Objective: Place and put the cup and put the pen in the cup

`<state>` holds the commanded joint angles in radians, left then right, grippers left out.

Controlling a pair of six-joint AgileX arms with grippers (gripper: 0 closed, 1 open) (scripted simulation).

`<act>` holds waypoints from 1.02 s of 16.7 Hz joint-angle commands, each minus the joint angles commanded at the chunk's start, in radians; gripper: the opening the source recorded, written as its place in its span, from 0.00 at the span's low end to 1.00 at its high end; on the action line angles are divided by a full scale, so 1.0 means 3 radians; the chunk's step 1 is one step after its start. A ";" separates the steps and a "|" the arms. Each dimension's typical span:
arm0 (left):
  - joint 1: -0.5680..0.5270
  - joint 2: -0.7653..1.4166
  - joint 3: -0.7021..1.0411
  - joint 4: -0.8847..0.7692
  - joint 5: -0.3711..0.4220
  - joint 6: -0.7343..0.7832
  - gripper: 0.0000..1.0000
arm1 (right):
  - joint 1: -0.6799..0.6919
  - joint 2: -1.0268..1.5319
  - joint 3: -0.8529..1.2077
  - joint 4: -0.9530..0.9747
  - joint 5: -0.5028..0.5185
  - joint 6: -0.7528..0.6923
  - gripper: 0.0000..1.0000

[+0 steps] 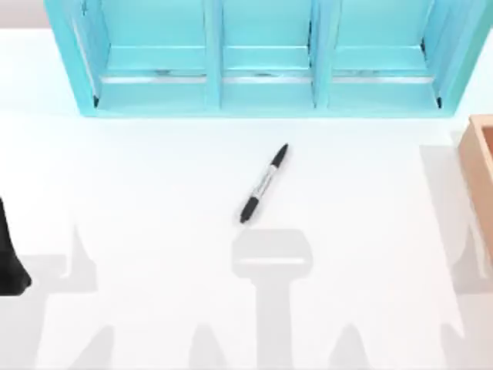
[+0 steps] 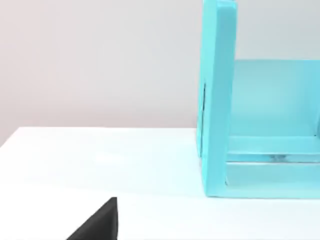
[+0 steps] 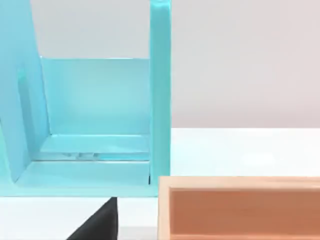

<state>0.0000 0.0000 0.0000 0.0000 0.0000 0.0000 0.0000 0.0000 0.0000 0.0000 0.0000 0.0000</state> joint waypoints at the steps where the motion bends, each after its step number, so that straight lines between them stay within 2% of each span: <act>1: 0.0000 0.0000 0.0000 0.0000 0.0000 0.0000 1.00 | 0.0000 0.0000 0.0000 0.0000 0.0000 0.0000 1.00; 4: 0.0000 0.0000 0.0000 0.0000 0.0000 0.0000 1.00 | -0.0028 0.0105 0.0102 -0.0101 0.0000 -0.0027 1.00; 8: 0.0000 0.0000 0.0000 0.0000 0.0000 0.0000 1.00 | -0.0175 0.0735 0.0695 -0.0634 -0.0001 -0.0171 1.00; 17: 0.0000 0.0000 0.0000 0.0000 0.0000 0.0000 1.00 | -0.0737 0.3511 0.3100 -0.2669 -0.0006 -0.0717 1.00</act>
<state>0.0000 0.0000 0.0000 0.0000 0.0000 0.0000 -0.2211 1.0532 0.9300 -0.8007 -0.0017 -0.2151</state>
